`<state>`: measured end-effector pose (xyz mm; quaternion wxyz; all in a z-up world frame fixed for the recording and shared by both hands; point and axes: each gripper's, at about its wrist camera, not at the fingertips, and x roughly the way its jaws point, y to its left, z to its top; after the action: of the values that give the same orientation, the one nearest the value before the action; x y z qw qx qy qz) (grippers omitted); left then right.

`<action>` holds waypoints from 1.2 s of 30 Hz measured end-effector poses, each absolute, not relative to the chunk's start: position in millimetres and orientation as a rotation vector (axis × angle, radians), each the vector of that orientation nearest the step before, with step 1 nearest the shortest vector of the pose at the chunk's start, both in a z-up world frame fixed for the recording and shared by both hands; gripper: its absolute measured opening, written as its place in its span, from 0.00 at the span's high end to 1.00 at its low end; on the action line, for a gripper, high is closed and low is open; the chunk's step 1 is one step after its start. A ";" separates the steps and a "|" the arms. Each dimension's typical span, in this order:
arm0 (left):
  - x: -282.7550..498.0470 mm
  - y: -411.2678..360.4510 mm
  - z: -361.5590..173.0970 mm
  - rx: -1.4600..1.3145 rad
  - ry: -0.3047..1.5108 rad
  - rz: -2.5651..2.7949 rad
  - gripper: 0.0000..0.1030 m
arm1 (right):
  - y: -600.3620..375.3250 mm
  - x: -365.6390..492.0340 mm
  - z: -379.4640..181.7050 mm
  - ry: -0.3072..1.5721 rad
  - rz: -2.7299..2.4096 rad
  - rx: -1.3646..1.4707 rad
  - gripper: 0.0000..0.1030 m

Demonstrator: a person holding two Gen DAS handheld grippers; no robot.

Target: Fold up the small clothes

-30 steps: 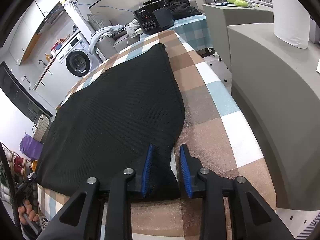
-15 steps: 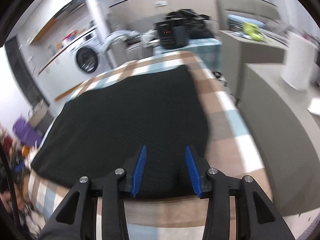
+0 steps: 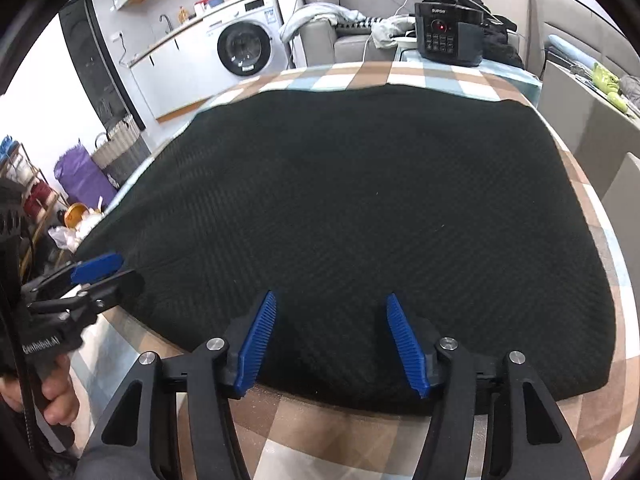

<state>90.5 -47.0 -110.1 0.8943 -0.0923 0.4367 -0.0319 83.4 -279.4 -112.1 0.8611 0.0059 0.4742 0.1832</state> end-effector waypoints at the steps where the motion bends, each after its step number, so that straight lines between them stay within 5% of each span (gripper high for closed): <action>1: 93.9 -52.6 -112.4 -0.171 0.911 -0.058 0.28 | -274.7 80.7 -114.5 0.993 0.380 0.001 0.37; 5: 99.4 -67.0 -118.4 -0.125 0.914 -0.033 0.25 | -267.6 78.5 -118.4 0.983 0.382 -0.055 0.30; 24: 104.3 -79.3 -131.2 -0.047 0.925 -0.015 0.18 | -316.6 43.1 -124.2 0.993 0.251 -0.085 0.26; 36: 63.6 -52.3 -109.4 -0.197 0.934 -0.001 0.19 | -334.1 22.2 -118.7 1.042 0.431 0.508 0.28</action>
<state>63.6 -52.3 -109.4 0.8883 -0.0946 0.4494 -0.0004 22.2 -334.1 -118.7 0.8147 0.2383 0.4885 0.2020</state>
